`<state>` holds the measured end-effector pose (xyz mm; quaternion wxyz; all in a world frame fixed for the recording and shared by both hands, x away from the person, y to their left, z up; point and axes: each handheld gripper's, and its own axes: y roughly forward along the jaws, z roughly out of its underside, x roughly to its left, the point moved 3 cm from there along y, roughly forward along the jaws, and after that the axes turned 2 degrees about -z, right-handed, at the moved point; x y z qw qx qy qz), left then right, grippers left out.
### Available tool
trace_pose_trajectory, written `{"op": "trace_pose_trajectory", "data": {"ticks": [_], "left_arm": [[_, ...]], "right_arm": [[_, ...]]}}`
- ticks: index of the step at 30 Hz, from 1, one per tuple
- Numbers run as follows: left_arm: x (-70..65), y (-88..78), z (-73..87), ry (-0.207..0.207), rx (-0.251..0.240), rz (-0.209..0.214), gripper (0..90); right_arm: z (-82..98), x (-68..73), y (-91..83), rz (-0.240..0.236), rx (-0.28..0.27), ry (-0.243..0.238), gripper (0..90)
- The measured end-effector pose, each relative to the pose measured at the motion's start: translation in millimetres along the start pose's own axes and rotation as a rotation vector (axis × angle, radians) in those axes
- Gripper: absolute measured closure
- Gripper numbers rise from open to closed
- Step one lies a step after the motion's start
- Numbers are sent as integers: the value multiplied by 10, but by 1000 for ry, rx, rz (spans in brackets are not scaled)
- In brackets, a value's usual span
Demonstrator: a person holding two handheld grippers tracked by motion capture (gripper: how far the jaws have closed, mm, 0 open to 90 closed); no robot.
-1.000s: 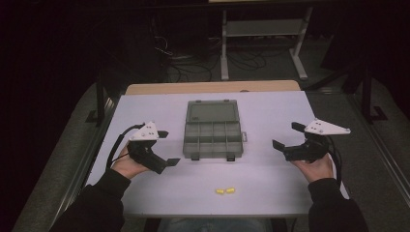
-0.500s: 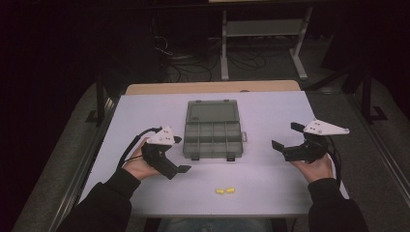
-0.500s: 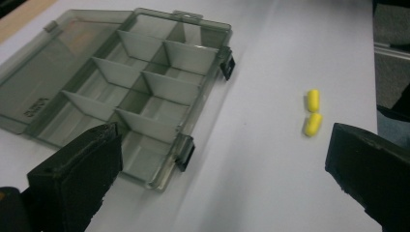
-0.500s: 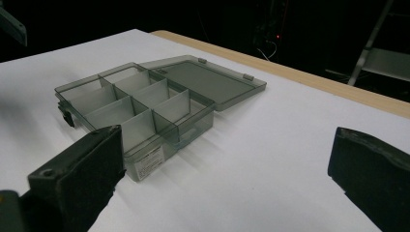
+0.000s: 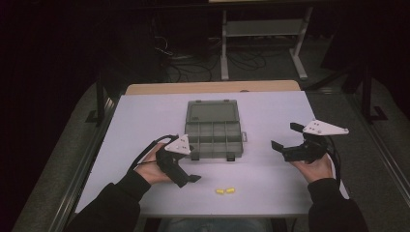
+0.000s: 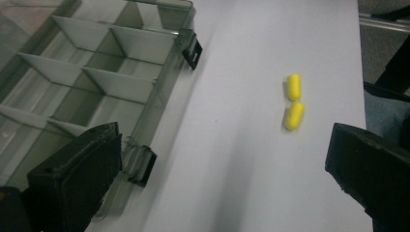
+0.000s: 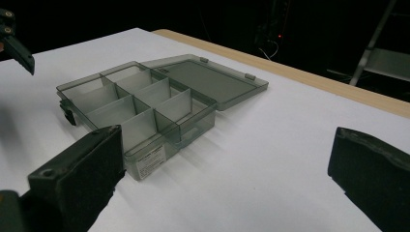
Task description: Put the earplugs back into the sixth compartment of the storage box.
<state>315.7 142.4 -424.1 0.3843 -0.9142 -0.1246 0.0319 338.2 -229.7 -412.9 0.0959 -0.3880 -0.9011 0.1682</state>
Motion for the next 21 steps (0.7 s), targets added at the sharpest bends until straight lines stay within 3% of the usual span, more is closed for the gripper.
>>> {"op": "trace_pose_trajectory", "data": {"ticks": [5, 10, 21], "left_arm": [[-58, 91, -6, 15, 20, 25, 0], [-153, 235, 4, 47, 72, 62, 0], [-303, 416, -32, 91, 92, 116, 1]], "right_arm": [[5, 3, 7, 0, 10, -5, 0], [3, 8, 7, -1, 9, -7, 0], [1, 11, 12, -4, 8, -10, 0]]}}
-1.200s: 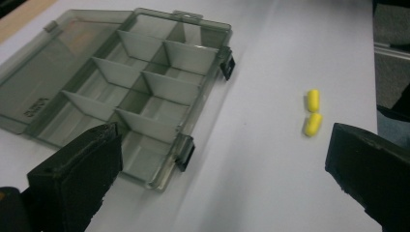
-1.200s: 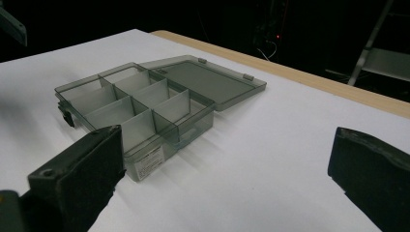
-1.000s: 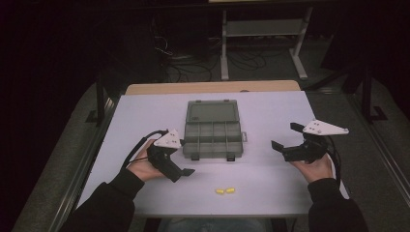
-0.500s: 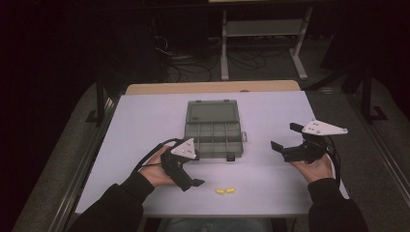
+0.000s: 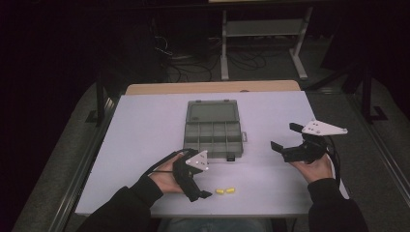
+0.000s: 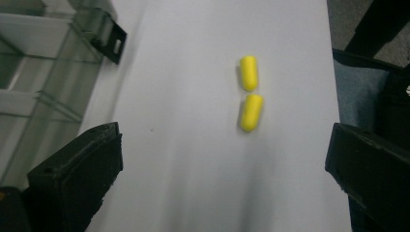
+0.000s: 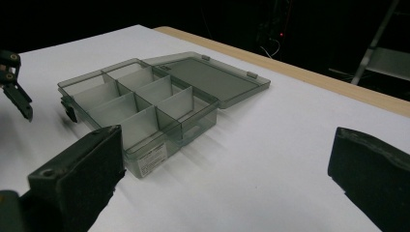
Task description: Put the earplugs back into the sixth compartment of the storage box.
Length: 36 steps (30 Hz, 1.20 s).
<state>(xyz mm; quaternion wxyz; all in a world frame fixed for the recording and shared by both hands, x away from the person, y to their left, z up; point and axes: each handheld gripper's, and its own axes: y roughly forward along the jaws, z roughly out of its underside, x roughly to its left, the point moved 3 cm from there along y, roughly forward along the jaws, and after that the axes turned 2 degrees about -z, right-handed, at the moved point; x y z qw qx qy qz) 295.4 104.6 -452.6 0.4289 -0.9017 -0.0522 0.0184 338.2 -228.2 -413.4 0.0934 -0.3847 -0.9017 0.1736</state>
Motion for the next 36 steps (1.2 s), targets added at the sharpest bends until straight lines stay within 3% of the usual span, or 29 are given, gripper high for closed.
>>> {"op": "trace_pose_trajectory", "data": {"ticks": [2, 9, 16, 26, 29, 31, 36], "left_arm": [[-25, 32, -9, 25, 8, 4, 20], [-63, 150, -54, 48, 30, 43, 85], [-131, 253, -111, 88, 48, 56, 182], [-179, 318, -152, 101, 64, 83, 389], [-178, 339, -153, 116, 72, 75, 446], [-184, 352, -159, 121, 70, 70, 555], [-186, 384, -174, 133, 80, 68, 628]], "right_arm": [[0, 0, 0, -1, 0, 0, 0], [7, 1, 10, -3, 12, 3, 0], [7, 6, 12, -6, 13, 0, 0], [7, 15, 15, -13, 15, -1, 0], [8, 14, 16, -13, 16, -1, 0], [9, 17, 19, -13, 17, -2, 0], [11, 20, 22, -14, 20, -4, 0]]}}
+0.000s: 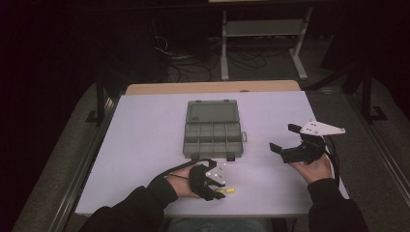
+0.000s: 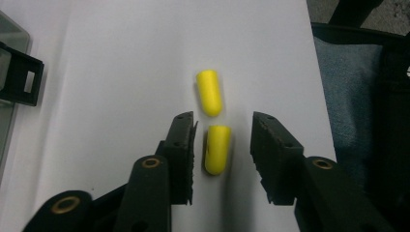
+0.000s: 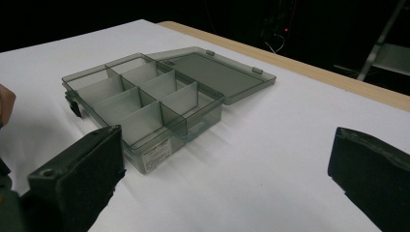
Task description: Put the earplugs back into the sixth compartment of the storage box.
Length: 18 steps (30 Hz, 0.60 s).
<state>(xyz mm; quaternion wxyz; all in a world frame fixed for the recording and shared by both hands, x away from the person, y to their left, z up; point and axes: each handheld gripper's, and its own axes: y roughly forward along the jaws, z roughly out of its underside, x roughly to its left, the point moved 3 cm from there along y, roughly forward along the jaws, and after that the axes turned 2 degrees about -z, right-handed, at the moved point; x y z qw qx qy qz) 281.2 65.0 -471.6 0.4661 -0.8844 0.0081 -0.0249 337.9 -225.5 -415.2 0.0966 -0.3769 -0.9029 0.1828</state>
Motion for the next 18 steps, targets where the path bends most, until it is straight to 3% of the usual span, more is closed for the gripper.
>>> {"op": "trace_pose_trajectory", "data": {"ticks": [8, 12, 18], "left_arm": [[29, 19, 1, -5, 8, 33, 799], [49, 1, 5, -17, 12, 53, 809], [85, -123, -92, -9, -1, 28, 809]], "right_arm": [[-1, 1, -5, 0, -3, 1, 0], [-1, 2, -3, 0, -2, 0, 0], [0, -2, -5, 6, -1, 0, 0]]}}
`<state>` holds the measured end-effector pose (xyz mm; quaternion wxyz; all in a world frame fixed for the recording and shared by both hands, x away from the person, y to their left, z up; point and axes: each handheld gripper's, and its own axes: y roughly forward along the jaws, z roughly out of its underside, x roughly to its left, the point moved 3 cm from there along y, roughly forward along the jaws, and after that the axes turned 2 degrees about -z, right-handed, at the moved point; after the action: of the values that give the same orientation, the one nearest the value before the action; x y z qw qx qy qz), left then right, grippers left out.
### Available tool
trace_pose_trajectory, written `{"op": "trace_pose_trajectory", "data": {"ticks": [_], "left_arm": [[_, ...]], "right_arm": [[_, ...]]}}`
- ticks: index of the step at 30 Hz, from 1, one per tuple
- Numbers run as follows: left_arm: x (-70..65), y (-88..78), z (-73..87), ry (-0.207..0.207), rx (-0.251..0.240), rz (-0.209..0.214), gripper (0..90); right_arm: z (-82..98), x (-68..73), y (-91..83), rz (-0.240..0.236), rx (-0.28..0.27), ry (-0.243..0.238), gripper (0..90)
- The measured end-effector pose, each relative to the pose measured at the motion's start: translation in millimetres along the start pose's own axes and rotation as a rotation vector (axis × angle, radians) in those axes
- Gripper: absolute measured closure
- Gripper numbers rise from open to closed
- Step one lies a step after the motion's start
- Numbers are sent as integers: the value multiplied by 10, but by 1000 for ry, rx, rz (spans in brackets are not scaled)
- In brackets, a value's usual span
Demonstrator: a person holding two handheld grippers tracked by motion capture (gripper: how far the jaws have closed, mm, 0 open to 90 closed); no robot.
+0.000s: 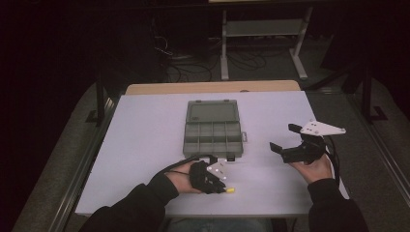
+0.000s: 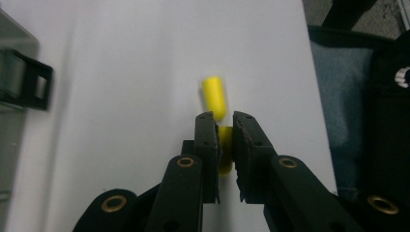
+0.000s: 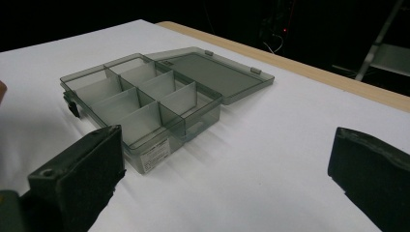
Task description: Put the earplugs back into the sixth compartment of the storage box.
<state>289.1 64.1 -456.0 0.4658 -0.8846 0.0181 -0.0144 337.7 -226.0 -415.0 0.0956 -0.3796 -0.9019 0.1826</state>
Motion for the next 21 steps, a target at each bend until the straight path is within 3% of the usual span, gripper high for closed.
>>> {"op": "trace_pose_trajectory", "data": {"ticks": [10, 21], "left_arm": [[128, -384, -152, -15, -53, -29, 808], [341, -695, -171, -49, -78, -76, 808]], "right_arm": [[-1, -2, -4, 4, -3, 2, 0], [-1, -1, -5, -1, -3, 3, 0]]}}
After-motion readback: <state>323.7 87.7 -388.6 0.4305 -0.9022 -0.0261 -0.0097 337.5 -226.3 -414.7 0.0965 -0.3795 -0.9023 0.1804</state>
